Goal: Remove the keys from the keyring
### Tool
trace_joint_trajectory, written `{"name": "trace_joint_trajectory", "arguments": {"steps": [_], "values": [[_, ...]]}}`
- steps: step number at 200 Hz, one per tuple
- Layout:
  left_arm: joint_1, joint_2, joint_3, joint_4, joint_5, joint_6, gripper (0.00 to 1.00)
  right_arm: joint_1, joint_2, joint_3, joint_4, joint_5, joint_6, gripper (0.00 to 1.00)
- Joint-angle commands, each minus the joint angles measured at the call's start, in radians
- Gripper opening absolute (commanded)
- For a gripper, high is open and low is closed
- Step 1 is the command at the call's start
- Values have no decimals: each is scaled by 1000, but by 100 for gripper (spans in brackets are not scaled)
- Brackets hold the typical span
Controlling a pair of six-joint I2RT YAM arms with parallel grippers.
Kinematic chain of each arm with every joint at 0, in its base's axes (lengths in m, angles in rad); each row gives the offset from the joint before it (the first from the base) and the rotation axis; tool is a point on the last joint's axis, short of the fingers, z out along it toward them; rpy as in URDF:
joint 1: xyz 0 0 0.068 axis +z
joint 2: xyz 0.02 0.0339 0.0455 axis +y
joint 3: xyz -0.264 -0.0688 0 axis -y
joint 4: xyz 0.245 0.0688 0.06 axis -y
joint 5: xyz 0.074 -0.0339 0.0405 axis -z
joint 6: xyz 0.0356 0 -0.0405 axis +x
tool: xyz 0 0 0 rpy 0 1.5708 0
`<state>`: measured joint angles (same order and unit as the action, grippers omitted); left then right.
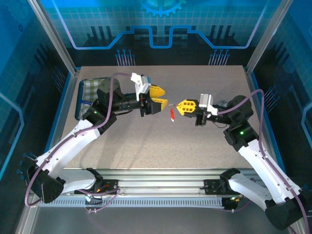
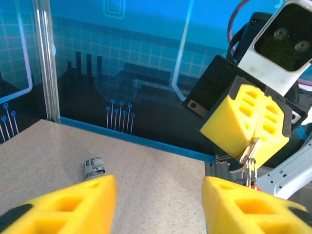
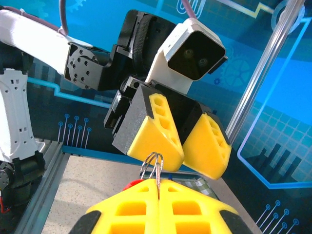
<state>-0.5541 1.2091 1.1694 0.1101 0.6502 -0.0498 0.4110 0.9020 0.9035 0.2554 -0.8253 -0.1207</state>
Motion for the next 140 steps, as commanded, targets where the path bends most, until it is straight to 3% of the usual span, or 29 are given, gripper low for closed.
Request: {"name": "trace_joint_trajectory", "arguments": {"steps": [1,101,140], "values": [[14,-7,-7,8,-42,10,53,-16,11,18,5,18,16,0],[24,31,8,-18,-61,31,61,-35,110,63,-39,154,30,0],[25,65,29,-37,-38,38,62,-34,108,61,-26,130,41,0]]}}
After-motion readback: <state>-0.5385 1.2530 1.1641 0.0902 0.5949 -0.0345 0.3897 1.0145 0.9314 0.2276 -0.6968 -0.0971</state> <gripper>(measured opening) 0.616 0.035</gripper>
